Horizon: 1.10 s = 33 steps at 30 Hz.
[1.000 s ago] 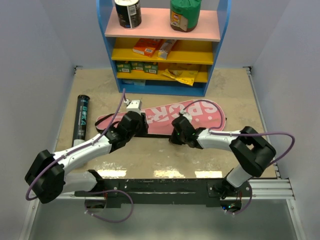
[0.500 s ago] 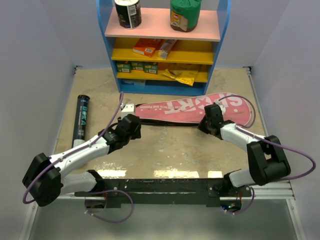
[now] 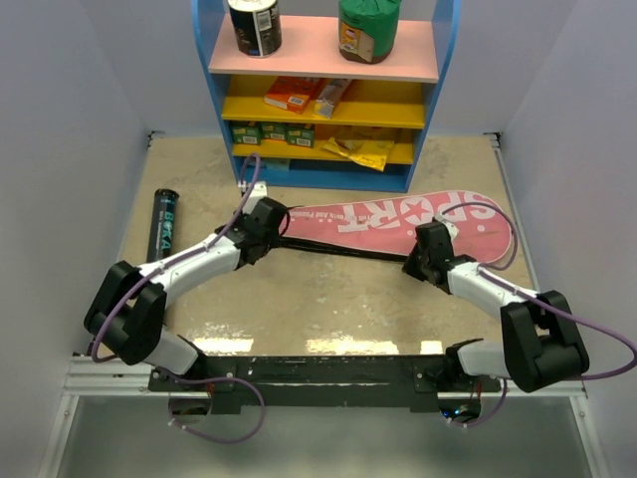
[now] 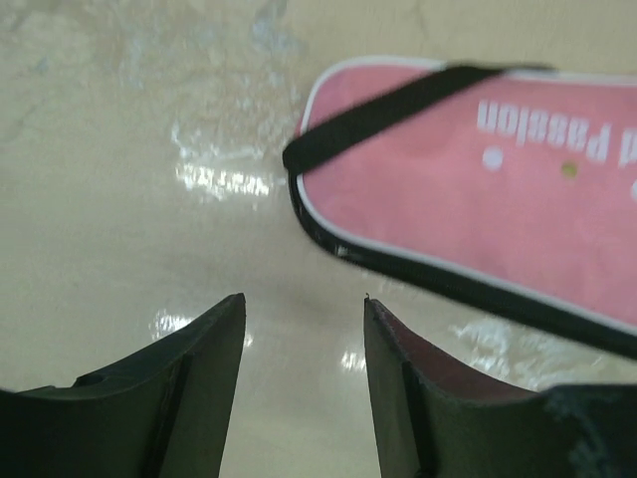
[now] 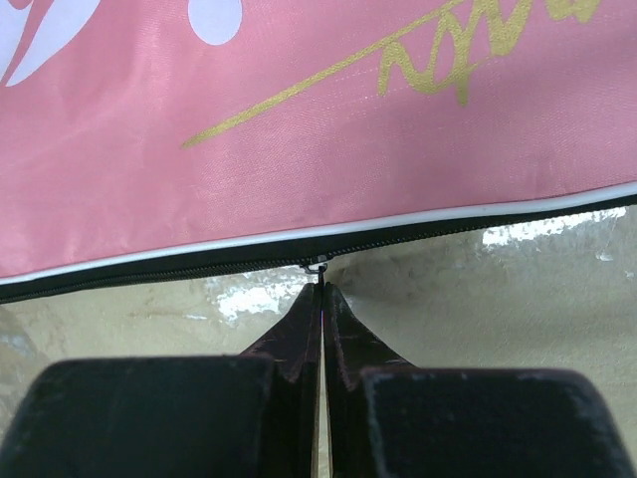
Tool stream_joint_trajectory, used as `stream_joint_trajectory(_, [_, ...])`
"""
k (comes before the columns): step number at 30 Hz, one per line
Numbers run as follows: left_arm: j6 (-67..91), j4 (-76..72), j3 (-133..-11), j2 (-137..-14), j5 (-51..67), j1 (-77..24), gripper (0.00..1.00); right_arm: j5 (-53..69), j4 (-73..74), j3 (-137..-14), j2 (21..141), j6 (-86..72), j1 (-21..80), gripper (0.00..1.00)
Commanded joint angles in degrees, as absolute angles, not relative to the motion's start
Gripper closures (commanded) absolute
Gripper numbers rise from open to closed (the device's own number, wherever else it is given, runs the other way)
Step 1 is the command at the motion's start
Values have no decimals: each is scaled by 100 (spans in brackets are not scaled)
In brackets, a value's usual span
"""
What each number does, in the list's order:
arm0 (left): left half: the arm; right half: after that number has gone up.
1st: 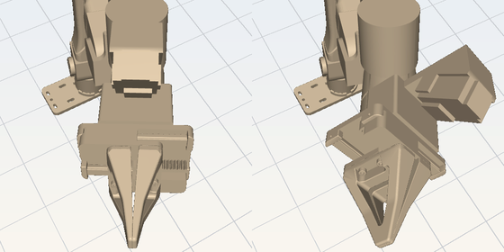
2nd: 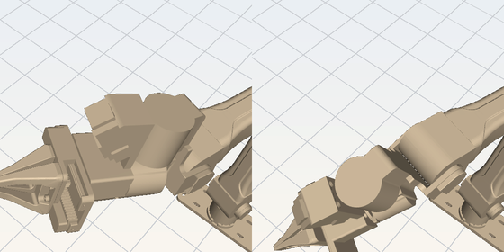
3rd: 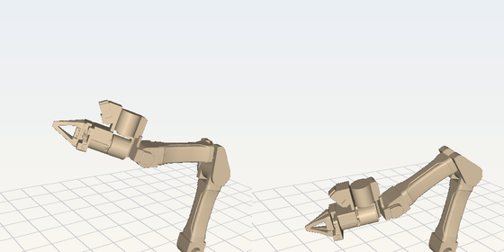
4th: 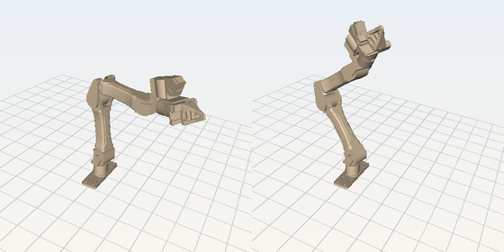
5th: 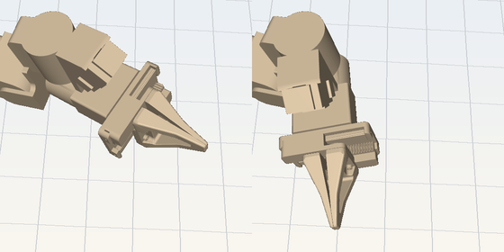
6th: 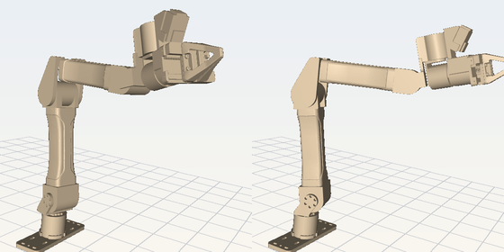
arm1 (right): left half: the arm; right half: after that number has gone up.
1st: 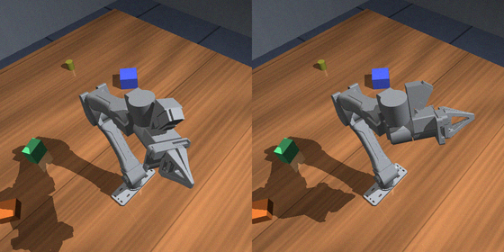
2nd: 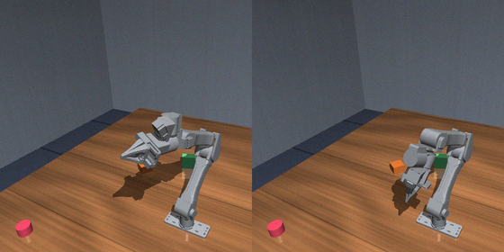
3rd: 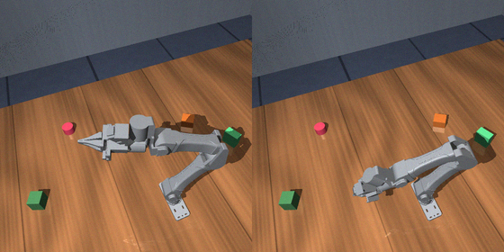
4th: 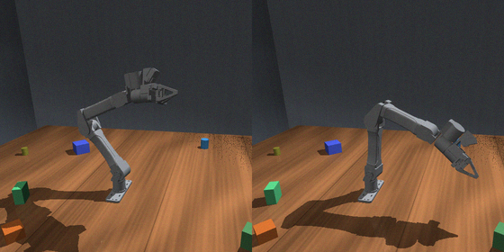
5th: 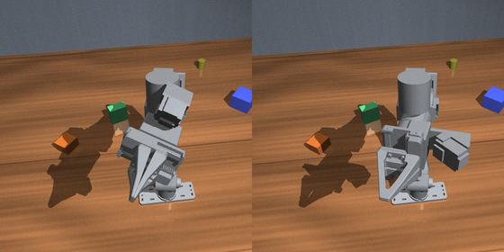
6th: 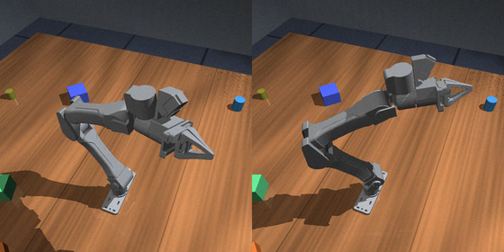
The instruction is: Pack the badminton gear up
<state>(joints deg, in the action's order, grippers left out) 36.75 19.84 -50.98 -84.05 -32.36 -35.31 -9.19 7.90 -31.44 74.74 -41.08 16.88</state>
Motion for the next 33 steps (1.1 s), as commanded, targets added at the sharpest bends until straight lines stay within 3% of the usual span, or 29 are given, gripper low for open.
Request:
stream_joint_trajectory(1, [3296, 1399, -5721, -8473, -3122, -3060, 45, -861, 641, -3129, 7331, -4025, 1705, 100])
stream_joint_trajectory(7, [2980, 1064, -6003, -8771, -2076, -2383, 48, -747, 651, -3155, 7339, -4034, 1696, 100])
stream_joint_trajectory(16, [2453, 97, -5915, -9886, -153, -1539, 45, -537, 457, -3146, 7497, -4017, 1705, 100])
stream_joint_trajectory(24, [2250, -421, -5767, -10459, 685, -1406, 45, -492, 457, -3226, 7532, -3973, 1705, 100])
stream_joint_trajectory(25, [2250, -483, -5713, -10476, 833, -1406, 47, -483, 457, -3234, 7550, -3964, 1696, 100])
stream_joint_trajectory(29, [2399, -773, -5424, -10494, 1230, -1450, 82, -413, 457, -3243, 7637, -3938, 1705, 100])
stream_joint_trajectory(33, [2391, -782, -5098, -10354, 1108, -1695, 86, -343, 404, -3226, 7734, -3920, 1705, 100])
